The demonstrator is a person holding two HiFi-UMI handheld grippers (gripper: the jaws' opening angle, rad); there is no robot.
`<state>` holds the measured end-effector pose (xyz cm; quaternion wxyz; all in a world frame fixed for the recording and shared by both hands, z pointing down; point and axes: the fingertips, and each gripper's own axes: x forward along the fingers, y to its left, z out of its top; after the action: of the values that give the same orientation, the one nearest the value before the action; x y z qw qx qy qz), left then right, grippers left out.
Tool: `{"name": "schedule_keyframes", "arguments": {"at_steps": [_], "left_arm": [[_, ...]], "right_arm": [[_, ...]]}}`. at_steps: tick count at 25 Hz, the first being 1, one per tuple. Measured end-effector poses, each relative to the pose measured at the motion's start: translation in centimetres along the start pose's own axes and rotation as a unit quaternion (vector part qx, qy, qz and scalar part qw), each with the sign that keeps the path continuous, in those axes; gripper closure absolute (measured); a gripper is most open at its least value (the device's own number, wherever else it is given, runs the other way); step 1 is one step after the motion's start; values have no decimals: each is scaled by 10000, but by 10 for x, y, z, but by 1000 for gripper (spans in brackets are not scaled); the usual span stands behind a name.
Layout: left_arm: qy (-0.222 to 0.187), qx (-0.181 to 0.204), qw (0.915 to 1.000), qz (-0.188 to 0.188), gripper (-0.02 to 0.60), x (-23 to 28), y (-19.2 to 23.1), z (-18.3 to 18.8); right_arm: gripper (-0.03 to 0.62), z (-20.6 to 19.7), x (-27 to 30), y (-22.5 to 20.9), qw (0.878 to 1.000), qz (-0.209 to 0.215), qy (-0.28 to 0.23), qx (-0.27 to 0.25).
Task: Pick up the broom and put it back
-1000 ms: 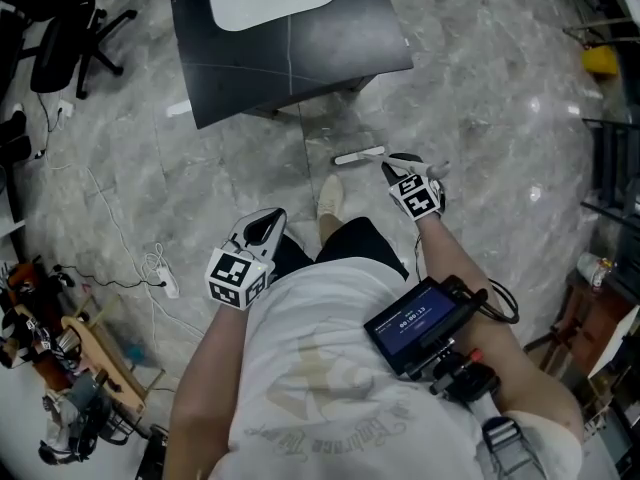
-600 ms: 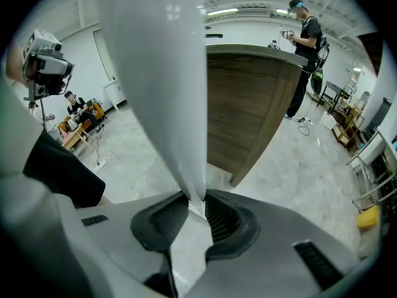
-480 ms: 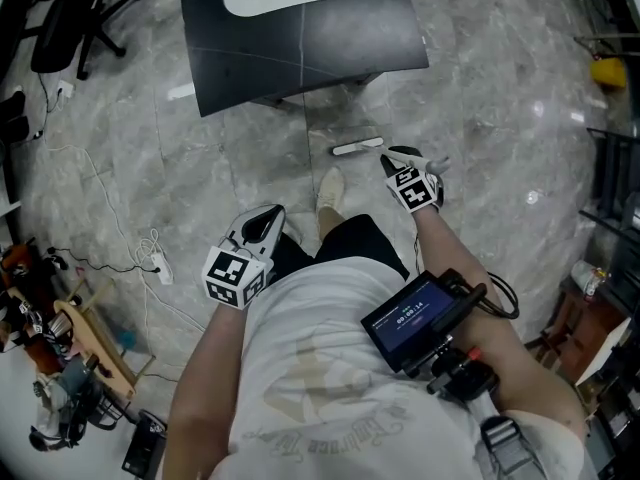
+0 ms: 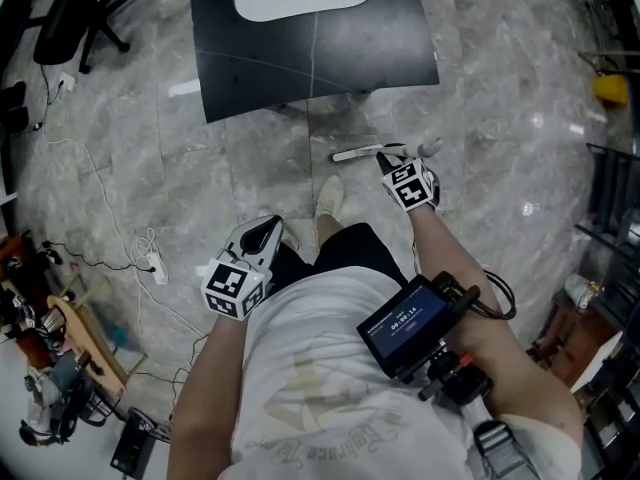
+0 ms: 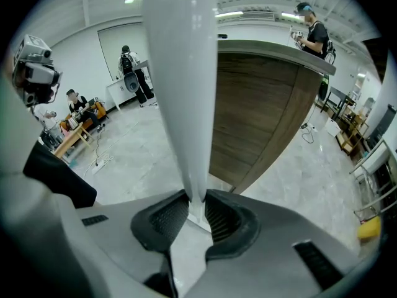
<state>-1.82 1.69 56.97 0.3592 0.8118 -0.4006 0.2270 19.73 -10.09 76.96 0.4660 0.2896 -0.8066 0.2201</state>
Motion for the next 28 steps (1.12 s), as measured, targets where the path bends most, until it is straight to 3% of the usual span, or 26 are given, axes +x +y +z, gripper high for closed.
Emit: {"name": "schedule_keyframes", "arguments": {"at_steps": [12, 28], "left_arm": [[-23, -387, 9989, 252, 569, -1, 22, -8], [-61, -534, 9974, 480, 569, -7, 23, -6]], "right_arm": [[499, 45, 40, -24, 9999, 6, -75, -148], [499, 67, 53, -48, 9997, -117, -203, 85]]}}
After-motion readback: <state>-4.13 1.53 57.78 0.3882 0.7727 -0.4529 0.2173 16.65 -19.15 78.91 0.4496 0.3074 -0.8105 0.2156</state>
